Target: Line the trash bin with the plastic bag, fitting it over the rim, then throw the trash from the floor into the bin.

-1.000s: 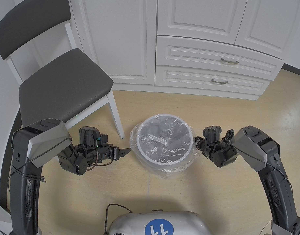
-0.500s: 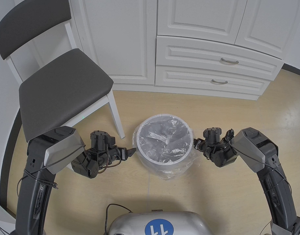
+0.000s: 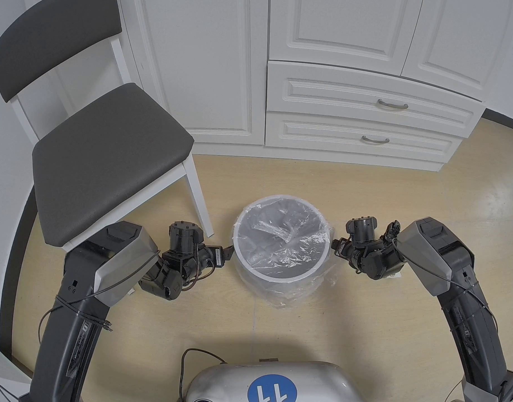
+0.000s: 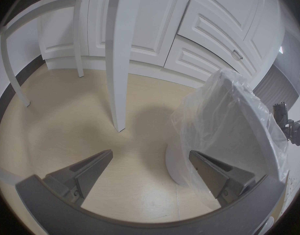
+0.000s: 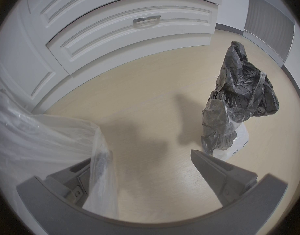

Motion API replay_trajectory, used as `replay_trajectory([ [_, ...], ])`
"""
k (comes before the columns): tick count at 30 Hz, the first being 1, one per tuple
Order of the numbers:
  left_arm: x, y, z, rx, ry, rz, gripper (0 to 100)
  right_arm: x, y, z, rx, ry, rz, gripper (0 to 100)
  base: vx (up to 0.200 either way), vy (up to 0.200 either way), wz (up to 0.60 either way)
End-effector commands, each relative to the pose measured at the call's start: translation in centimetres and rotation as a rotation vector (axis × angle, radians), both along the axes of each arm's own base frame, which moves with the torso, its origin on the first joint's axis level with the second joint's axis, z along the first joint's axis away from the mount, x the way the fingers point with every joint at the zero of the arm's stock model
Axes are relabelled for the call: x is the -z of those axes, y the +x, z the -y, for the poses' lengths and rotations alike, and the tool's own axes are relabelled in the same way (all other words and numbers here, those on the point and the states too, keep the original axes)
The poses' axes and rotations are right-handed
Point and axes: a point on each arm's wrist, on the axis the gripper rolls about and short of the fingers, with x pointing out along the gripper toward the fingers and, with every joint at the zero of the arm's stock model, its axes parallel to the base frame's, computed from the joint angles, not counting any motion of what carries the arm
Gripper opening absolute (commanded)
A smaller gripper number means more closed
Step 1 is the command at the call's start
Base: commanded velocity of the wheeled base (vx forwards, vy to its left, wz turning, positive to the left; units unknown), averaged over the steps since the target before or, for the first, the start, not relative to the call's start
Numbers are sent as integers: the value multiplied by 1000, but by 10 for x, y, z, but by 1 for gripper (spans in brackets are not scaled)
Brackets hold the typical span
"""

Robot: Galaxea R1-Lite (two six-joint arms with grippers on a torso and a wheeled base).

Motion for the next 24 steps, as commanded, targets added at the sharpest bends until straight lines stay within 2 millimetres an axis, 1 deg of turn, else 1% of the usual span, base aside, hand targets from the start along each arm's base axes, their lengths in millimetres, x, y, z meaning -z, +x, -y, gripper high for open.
replay_trajectory([
  [1, 1, -3, 0, -5, -8, -12, 100, -3, 0, -1, 18, -4, 13, 100, 0, 0, 0],
  [2, -3, -4, -1, -7, -11, -12, 100, -6, 0, -1, 23, -7, 17, 100, 0, 0, 0],
  [3, -14, -8, -3, -8, -17, -6, 100, -20, -2, 0, 31, -5, 30, 100, 0, 0, 0],
  [4, -15, -9, -3, -7, -18, -6, 100, -23, -2, 0, 31, -4, 33, 100, 0, 0, 0],
  [5, -30, -18, -9, 5, -21, -4, 100, -46, -9, 1, 22, 0, 39, 100, 0, 0, 0],
  [6, -36, -25, -12, 18, -16, -16, 100, -57, -15, 4, 17, -8, 34, 100, 0, 0, 0],
  [7, -40, -28, -14, 31, -14, -22, 100, -62, -18, 5, 12, -10, 27, 100, 0, 0, 0],
  [9, -52, -37, -23, 89, -2, -33, 100, -83, -32, 8, -27, -25, 15, 100, 0, 0, 0],
  [10, -56, -41, -28, 112, 7, -37, 100, -92, -39, 10, -52, -46, 7, 100, 0, 0, 0],
  [11, -56, -41, -29, 115, 9, -39, 100, -93, -40, 11, -57, -51, 6, 100, 0, 0, 0],
  [14, -64, -49, -38, 154, 26, -63, 100, -120, -73, 23, -164, -161, -34, 100, 0, 0, 0],
  [16, -65, -49, -38, 155, 25, -63, 100, -122, -74, 24, -168, -164, -33, 100, 0, 0, 0],
  [17, -65, -49, -40, 153, 32, -75, 100, -143, -90, 27, -216, -176, -15, 100, 0, 0, 0],
  [19, -65, -49, -41, 152, 36, -75, 100, -158, -97, 24, -231, -168, 10, 100, 0, 0, 0],
  [21, -65, -49, -42, 150, 36, -75, 100, -165, -100, 21, -235, -158, 26, 100, 0, 0, 0],
  [23, -66, -49, -42, 150, 35, -72, 100, -168, -105, 6, -255, -133, 39, 100, 0, 0, 0],
  [24, -66, -49, -42, 150, 34, -74, 100, -167, -106, -8, -259, -104, 45, 100, 0, 0, 0],
])
